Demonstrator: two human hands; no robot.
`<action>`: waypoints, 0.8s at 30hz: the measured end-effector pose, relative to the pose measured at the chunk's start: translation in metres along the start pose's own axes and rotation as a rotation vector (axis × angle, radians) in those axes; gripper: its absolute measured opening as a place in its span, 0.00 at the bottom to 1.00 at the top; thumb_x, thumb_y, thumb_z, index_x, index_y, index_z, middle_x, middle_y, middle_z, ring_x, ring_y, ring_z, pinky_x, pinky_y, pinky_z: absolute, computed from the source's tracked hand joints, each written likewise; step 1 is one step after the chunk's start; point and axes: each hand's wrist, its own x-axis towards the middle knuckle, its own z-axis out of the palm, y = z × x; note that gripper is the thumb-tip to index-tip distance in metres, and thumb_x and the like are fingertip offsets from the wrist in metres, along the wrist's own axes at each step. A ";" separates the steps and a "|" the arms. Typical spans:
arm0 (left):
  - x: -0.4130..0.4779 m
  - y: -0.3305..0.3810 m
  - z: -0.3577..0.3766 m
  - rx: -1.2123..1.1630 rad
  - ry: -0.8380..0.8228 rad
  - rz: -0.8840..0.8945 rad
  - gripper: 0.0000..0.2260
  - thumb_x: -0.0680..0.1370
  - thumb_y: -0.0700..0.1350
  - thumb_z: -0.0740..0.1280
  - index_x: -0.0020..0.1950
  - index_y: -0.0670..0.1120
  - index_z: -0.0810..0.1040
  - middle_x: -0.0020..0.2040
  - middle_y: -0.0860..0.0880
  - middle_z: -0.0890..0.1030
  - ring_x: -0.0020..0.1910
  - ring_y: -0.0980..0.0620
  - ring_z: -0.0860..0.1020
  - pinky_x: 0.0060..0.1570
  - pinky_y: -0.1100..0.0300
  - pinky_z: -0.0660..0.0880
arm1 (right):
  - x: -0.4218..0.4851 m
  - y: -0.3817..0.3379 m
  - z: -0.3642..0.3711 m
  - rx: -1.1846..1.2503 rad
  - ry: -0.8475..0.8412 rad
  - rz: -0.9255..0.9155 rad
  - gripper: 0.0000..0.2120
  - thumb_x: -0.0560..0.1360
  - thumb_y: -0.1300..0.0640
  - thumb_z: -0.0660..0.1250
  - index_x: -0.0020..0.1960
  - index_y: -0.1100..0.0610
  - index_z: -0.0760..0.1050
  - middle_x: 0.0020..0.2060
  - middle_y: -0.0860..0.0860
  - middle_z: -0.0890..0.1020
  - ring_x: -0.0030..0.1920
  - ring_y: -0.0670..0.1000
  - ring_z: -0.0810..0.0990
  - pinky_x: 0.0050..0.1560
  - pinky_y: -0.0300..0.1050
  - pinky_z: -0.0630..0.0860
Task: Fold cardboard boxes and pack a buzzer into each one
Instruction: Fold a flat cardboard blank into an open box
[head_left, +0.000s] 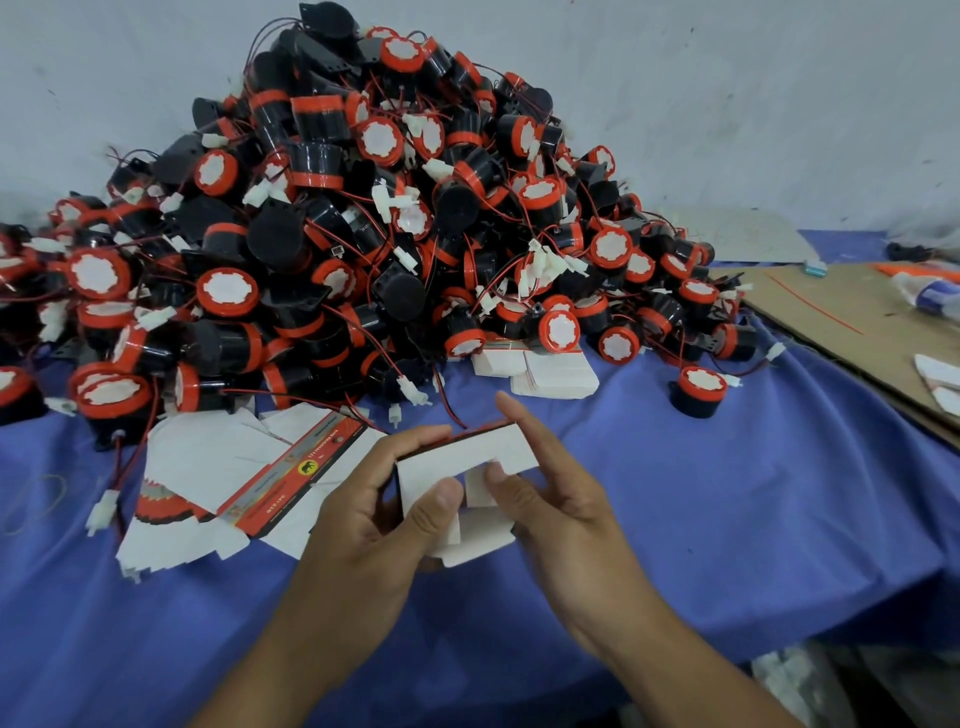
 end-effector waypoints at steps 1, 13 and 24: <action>0.000 0.001 0.000 0.005 0.000 -0.001 0.16 0.75 0.59 0.69 0.62 0.61 0.78 0.53 0.54 0.83 0.48 0.55 0.82 0.36 0.61 0.79 | -0.001 0.000 0.000 -0.014 0.000 -0.015 0.21 0.80 0.51 0.68 0.69 0.33 0.72 0.46 0.62 0.83 0.48 0.53 0.82 0.55 0.51 0.79; -0.001 0.003 -0.008 -0.023 -0.242 -0.007 0.23 0.76 0.45 0.72 0.69 0.61 0.73 0.61 0.51 0.81 0.58 0.49 0.82 0.51 0.63 0.79 | 0.000 0.002 0.000 -0.088 0.069 -0.084 0.22 0.77 0.49 0.67 0.69 0.34 0.73 0.65 0.55 0.78 0.54 0.67 0.81 0.59 0.66 0.78; 0.000 0.001 -0.006 0.057 -0.090 0.043 0.16 0.78 0.46 0.70 0.64 0.60 0.78 0.51 0.53 0.84 0.43 0.55 0.83 0.40 0.63 0.79 | -0.006 0.000 0.003 -0.177 0.019 -0.120 0.20 0.81 0.51 0.66 0.70 0.34 0.72 0.51 0.49 0.74 0.33 0.44 0.75 0.39 0.35 0.74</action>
